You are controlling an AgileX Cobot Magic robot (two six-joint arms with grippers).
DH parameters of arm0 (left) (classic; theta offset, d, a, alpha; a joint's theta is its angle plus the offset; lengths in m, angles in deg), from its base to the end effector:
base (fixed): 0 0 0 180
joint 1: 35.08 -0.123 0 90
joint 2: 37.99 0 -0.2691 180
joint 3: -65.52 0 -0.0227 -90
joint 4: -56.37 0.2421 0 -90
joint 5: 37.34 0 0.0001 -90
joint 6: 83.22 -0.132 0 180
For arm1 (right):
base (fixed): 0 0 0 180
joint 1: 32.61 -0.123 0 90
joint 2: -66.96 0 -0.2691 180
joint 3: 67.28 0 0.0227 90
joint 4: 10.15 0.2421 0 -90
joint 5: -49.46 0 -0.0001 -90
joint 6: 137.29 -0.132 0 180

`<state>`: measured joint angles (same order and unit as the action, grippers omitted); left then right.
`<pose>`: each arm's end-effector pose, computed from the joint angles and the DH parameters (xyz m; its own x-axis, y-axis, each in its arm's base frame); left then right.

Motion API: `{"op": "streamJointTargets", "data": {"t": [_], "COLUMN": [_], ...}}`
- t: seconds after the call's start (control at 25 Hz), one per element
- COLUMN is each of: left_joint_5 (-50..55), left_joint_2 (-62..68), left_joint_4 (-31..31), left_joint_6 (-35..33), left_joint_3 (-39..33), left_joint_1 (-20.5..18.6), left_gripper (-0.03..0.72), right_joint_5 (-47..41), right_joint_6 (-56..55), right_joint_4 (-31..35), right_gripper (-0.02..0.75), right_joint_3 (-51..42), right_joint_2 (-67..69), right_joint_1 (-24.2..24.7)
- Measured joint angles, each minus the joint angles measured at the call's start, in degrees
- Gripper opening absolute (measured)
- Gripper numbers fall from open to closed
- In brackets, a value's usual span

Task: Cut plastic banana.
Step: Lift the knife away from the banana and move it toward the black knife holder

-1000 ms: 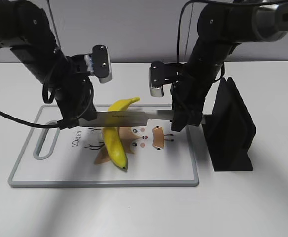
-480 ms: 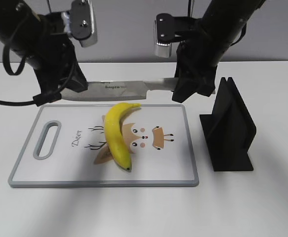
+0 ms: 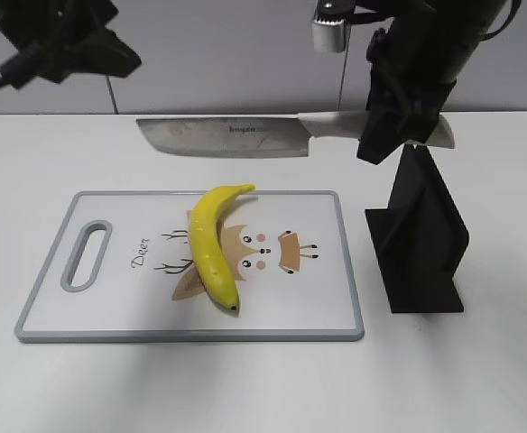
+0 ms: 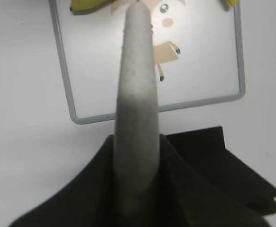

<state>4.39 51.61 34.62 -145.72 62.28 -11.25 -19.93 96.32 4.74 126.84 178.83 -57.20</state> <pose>0.2936 -0.1653 0.3163 -0.0289 0.7738 -0.6327 0.8319 0.3696 0.4139 0.3260 0.1841 0.2380 -0.2490 -0.9105 -0.3301 -0.9627 0.2701 -0.0187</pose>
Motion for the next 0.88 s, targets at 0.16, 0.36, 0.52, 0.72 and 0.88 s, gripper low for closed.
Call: {"op": "streamJointTargets", "data": {"t": [0.16,0.36,0.52,0.72,0.88], "left_joint_5": [0.51,9.74,16.61,21.02,21.07], "left_joint_2": [-3.86,-6.22,-8.21,-12.61,-17.92], "left_joint_4": [3.44,9.45,9.71,9.82,9.93], "left_joint_6": [13.92,28.74,33.38,35.55,35.73], "left_joint_3": [0.00,0.00,0.00,0.00,-0.48], "left_joint_1": [-1.95,-7.36,-12.87,-18.13,-19.21], "left_gripper": [0.618,0.592,0.590,0.590,0.590], "right_joint_5": [-0.14,-0.21,1.40,7.30,11.97], "right_joint_6": [-12.45,-26.74,-39.88,-53.61,-62.94], "right_joint_4": [-1.93,-3.48,-9.08,-11.00,-11.11], "right_gripper": [0.176,0.176,0.176,0.176,0.176], "right_joint_3": [-0.05,-2.78,-8.99,-19.31,-26.57], "right_joint_2": [-2.39,-7.23,-12.98,-19.40,-22.34], "right_joint_1": [0.00,0.00,0.06,0.12,0.12]}}
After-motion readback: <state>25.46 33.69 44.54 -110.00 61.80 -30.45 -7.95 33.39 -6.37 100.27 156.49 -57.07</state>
